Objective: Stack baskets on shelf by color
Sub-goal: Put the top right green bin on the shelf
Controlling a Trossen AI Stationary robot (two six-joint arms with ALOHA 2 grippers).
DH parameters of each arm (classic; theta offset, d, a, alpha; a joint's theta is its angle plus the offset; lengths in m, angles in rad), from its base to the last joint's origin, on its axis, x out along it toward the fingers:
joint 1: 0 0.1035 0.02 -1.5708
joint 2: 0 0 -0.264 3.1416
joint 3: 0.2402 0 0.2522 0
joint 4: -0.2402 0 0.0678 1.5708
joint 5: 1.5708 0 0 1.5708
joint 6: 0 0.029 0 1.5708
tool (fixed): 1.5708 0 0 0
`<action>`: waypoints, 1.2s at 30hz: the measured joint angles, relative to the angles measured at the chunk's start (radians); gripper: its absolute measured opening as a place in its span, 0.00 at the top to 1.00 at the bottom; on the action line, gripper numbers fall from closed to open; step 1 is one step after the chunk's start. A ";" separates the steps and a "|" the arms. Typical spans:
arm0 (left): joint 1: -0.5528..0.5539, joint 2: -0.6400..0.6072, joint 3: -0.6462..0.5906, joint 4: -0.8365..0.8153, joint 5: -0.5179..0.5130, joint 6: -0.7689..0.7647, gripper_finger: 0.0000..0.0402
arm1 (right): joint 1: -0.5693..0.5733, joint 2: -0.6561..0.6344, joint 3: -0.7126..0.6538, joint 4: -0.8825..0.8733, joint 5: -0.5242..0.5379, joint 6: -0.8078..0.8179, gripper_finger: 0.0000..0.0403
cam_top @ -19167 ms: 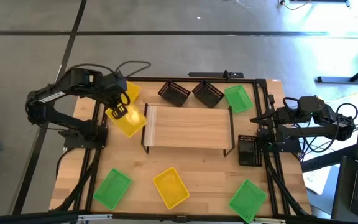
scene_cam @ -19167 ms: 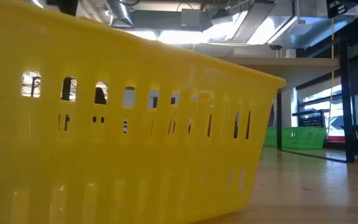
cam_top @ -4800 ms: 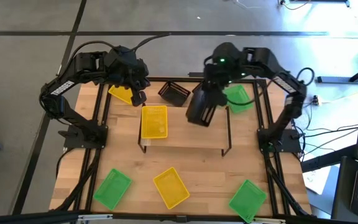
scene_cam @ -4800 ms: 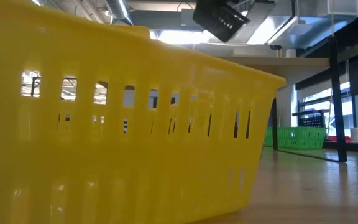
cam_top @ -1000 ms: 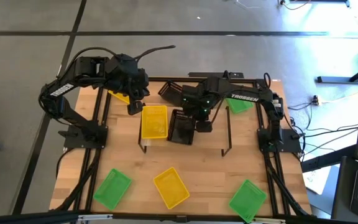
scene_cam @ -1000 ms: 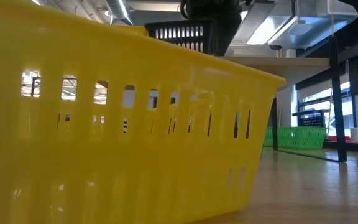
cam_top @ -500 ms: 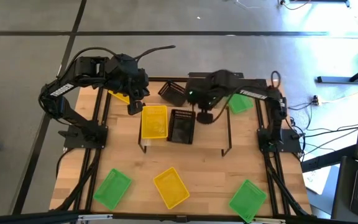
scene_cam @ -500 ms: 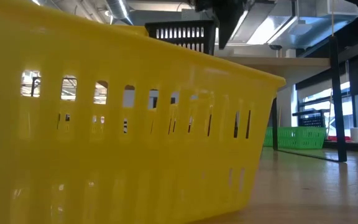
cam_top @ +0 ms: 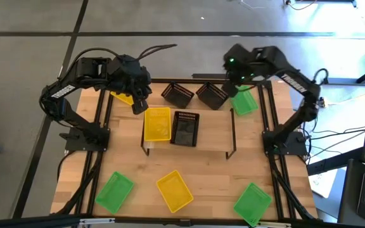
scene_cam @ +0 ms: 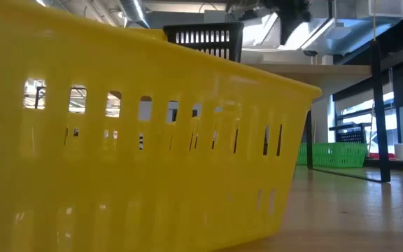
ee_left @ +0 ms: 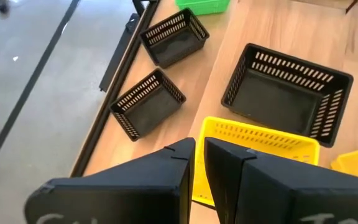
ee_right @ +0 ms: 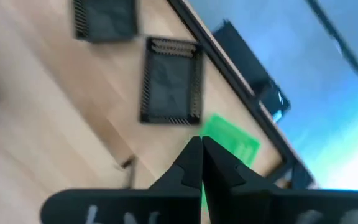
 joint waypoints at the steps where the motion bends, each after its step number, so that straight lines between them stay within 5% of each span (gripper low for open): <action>1: 0.001 0.000 0.000 0.000 0.000 -0.012 0.93 | -0.030 -0.019 -0.036 -0.002 -0.001 0.010 1.00; 14: 0.003 0.000 0.000 0.063 -0.002 -0.033 0.93 | -0.339 -0.150 -0.525 0.190 -0.277 -0.016 1.00; 29: 0.010 0.000 0.000 0.068 -0.002 -0.038 0.93 | -0.445 -0.141 -0.747 0.359 -0.346 0.012 0.79; 36: 0.010 0.000 0.000 0.069 -0.001 -0.041 0.93 | -0.445 -0.141 -0.902 0.453 -0.426 0.063 0.79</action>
